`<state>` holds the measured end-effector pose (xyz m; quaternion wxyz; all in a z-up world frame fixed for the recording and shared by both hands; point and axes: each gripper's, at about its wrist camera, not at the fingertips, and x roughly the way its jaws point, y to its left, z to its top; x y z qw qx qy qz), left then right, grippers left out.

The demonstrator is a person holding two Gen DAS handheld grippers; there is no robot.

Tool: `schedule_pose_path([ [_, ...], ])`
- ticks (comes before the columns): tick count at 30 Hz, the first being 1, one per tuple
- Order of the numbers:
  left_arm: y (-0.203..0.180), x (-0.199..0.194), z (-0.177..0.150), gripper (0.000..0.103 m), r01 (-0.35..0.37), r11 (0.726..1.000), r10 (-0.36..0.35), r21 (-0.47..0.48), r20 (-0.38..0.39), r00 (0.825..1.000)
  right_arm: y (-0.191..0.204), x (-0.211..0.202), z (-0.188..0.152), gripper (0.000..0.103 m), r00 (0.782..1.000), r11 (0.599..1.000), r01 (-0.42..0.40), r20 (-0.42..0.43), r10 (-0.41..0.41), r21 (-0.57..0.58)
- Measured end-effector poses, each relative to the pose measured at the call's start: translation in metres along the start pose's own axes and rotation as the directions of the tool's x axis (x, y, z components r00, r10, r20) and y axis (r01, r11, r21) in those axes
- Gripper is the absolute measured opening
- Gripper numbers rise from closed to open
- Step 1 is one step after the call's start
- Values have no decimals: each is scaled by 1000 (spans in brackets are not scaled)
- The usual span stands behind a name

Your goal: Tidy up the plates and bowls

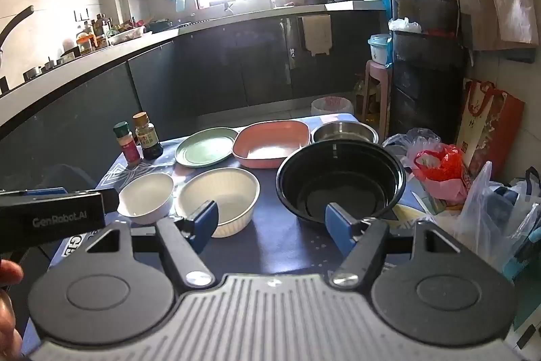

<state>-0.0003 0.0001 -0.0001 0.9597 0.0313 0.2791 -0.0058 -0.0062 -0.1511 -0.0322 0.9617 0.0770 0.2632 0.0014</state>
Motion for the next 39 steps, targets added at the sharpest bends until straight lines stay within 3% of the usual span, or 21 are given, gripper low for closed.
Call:
schedule_pose_path([
  [10,3,-7,-8,57,-22,1000,22,-20,-29,999,-7,13,7,103,1000,1000,9,-8,-9,-15],
  [17,-4,13,5,57,-22,1000,21,-22,-59,998,-7,13,11,103,1000,1000,10,-30,-10,-12],
  [39,-5,23,3,57,-53,998,50,-28,-74,996,-10,21,10,103,999,1000,-1,-54,1,-10],
])
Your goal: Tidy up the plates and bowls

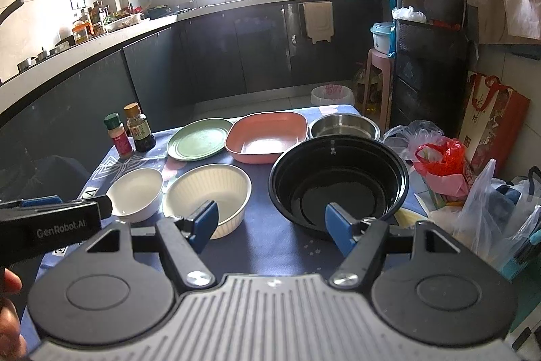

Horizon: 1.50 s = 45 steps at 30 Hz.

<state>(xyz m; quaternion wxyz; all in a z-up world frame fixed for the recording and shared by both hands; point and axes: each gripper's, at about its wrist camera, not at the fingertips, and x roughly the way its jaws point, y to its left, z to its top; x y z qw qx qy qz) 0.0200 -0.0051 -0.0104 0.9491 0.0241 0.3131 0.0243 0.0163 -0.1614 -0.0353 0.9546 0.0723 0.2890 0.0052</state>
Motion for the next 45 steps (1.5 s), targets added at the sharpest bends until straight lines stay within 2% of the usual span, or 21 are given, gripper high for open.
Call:
schedule_pose_path([
  [14,2,1,-3,57,13,1000,-13,-8,12,1000,2,1,-2,103,1000,1000,-1,-2,1,-1],
  [20,2,-1,-4,48,26,1000,-25,-9,28,999,2,1,-2,103,1000,1000,-2,-2,2,0],
  [25,2,2,-5,38,46,999,-46,-15,3,999,2,1,-2,103,1000,1000,-3,-4,3,1],
  [45,-6,6,-8,33,48,999,-48,-2,-10,999,0,3,-3,103,1000,1000,-3,-11,3,5],
])
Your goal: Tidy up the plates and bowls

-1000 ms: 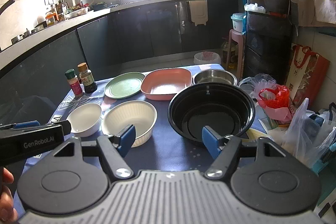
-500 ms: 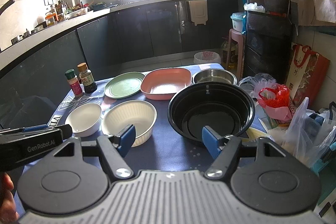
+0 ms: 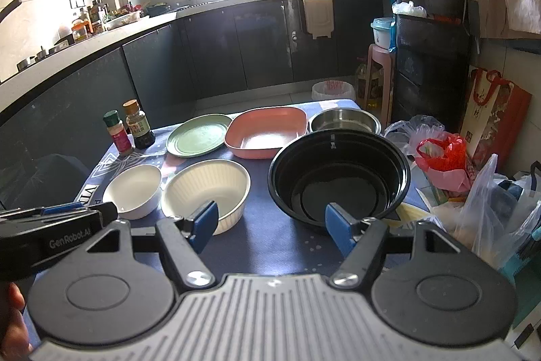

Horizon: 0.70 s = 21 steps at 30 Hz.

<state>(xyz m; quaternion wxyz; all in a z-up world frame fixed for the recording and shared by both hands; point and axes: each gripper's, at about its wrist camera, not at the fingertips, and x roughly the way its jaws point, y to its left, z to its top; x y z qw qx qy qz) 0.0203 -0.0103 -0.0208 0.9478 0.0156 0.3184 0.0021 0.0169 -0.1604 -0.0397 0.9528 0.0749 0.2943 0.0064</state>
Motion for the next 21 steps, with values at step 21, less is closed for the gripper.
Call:
schedule_pose_path([
  [21,-14,9,-1,33,17,999,-16,32,-15,1000,-12,7,2,103,1000,1000,3,-18,-3,22],
])
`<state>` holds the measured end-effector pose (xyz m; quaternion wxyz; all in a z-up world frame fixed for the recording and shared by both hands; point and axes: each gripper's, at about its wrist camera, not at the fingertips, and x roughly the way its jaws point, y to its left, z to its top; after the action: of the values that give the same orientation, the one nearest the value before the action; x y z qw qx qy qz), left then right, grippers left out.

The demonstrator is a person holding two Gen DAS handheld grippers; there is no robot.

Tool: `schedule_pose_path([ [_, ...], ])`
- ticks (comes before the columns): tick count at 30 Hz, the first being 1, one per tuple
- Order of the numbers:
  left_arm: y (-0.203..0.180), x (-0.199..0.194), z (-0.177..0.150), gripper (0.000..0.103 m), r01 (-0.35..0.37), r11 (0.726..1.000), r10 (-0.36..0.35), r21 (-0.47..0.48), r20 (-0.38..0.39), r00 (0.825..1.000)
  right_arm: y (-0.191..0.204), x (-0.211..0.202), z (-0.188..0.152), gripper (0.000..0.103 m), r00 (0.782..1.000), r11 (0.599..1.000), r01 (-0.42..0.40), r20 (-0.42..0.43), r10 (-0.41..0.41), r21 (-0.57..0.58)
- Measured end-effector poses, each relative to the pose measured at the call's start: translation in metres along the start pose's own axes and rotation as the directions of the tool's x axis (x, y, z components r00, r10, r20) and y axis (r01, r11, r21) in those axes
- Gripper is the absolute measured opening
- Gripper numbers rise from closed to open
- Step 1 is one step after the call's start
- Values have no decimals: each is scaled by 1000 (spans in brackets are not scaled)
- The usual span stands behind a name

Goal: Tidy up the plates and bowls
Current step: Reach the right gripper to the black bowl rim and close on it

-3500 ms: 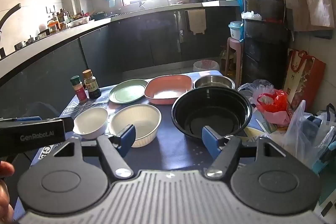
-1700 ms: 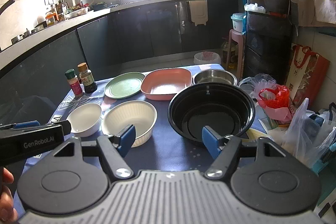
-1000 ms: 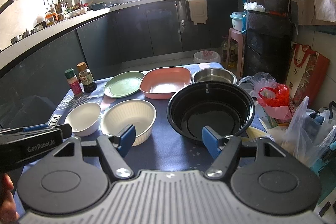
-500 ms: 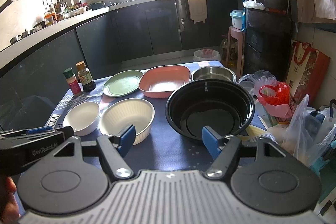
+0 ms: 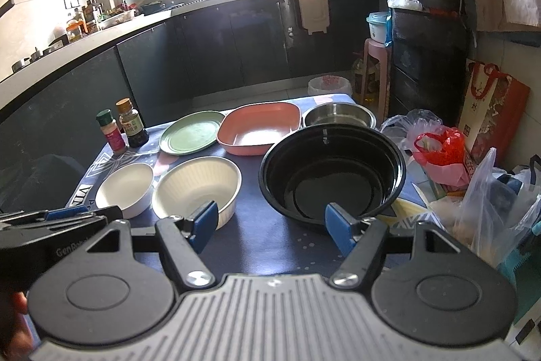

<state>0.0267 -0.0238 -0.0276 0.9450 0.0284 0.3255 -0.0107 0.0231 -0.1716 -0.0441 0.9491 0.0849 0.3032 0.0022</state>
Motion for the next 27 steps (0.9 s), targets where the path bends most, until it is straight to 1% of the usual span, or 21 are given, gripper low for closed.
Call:
schedule_pose_path([
  [7,-12,6,1,33,32,999,-32,9,-19,999,-8,4,0,103,1000,1000,7,-7,-7,10],
  [11,-25,13,3,33,80,997,-79,13,-50,996,-19,10,2,103,1000,1000,24,-8,-24,17],
  [16,-50,26,8,33,158,987,-155,24,-99,983,-49,23,11,103,996,993,92,-15,-91,74],
  [19,-64,36,12,35,186,982,-182,27,-121,976,-64,30,14,103,992,988,123,-23,-121,90],
  [21,-72,45,14,37,201,979,-195,26,-149,969,-70,35,15,103,991,987,133,-32,-131,94],
  [27,-89,71,22,37,222,975,-217,-2,-218,952,-83,53,18,103,990,985,130,-60,-124,110],
])
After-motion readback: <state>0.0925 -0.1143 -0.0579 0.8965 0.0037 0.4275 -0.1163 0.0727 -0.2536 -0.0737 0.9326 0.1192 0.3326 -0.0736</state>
